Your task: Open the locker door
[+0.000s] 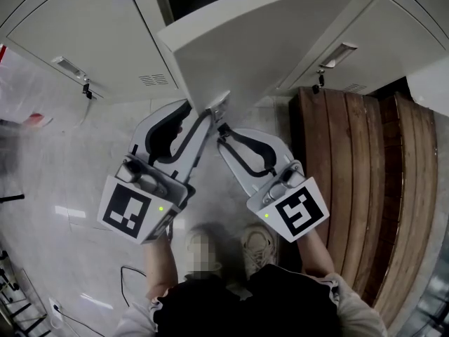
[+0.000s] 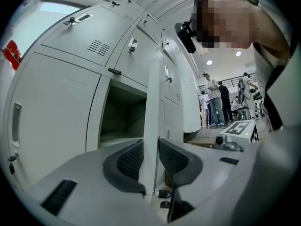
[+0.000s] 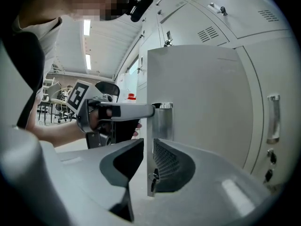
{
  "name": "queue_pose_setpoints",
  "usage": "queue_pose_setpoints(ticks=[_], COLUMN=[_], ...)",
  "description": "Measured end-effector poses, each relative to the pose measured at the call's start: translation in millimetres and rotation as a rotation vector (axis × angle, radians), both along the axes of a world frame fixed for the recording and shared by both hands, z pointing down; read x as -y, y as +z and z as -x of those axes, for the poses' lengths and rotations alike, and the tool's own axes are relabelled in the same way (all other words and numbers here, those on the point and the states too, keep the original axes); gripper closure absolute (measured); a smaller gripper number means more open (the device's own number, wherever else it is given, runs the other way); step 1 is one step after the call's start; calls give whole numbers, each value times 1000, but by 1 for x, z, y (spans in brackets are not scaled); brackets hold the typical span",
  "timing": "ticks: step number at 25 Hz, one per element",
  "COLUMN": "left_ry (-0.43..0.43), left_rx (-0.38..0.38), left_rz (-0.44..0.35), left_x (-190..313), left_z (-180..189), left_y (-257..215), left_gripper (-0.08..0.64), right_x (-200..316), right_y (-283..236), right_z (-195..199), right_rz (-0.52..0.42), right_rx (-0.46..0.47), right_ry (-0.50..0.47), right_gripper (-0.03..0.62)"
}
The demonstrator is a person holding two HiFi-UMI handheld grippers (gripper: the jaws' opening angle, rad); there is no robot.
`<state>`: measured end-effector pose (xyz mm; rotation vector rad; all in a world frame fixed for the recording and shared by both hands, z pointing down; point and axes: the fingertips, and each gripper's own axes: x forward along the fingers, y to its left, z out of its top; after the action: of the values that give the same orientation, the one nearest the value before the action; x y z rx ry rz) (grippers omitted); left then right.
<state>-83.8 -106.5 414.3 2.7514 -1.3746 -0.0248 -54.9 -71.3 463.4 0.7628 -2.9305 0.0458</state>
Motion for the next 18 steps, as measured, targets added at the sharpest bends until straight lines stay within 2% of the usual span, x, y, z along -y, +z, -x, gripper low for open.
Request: queue_pose_setpoints(ticks=[2, 5, 10, 13, 16, 18], left_ry=[14, 30, 52, 62, 76, 78], left_rx=[11, 28, 45, 41, 44, 52], left_rz=[4, 12, -1, -10, -14, -20], left_x=[-3, -7, -11, -14, -16, -18], left_z=[-2, -5, -10, -12, -15, -17], left_y=[0, 1, 0, 1, 0, 1], left_gripper=[453, 457, 462, 463, 465, 466], right_x=[-10, -39, -69, -66, -55, -48], right_y=[7, 29, 53, 53, 48, 49], right_z=[2, 18, 36, 31, 13, -3], right_rz=[40, 106, 95, 81, 97, 103], right_rx=[14, -3, -98, -88, -52, -65], right_ry=[-17, -104, -172, -159, -95, -51], right_gripper=[528, 534, 533, 533, 534, 534])
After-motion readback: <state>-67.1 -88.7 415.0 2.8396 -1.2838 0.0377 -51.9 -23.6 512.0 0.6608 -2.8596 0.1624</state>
